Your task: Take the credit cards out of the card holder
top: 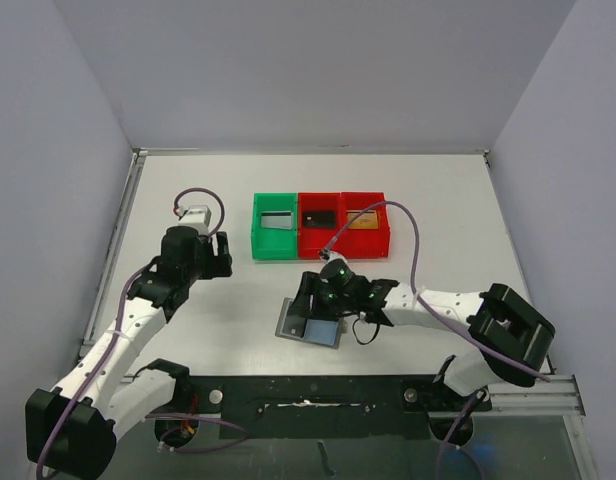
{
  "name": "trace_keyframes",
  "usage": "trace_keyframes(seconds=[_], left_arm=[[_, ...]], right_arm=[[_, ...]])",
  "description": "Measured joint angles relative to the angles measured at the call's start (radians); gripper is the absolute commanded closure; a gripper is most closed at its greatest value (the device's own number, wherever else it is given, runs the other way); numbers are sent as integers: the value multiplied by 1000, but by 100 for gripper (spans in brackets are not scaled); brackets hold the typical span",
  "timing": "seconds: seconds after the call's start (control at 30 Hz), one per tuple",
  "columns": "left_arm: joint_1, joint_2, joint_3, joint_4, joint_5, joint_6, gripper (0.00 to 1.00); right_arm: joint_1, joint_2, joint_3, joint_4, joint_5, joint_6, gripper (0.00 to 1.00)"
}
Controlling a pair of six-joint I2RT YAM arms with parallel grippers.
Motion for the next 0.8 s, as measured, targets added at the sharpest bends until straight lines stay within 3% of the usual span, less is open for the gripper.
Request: trace_keyframes(seconds=[0.1, 0.4, 0.47, 0.8], left_arm=[[0, 0, 0, 0, 16, -4, 29], [-22, 81, 5, 0, 95, -20, 31], [-96, 117, 5, 2, 148, -58, 31], [-261, 211, -32, 132, 257, -241, 42]], right_arm=[[49, 50, 34, -1, 75, 66, 55], [76, 145, 67, -60, 192, 207, 56], [82, 147, 61, -60, 208, 233, 56], [68, 131, 28, -27, 192, 254, 54]])
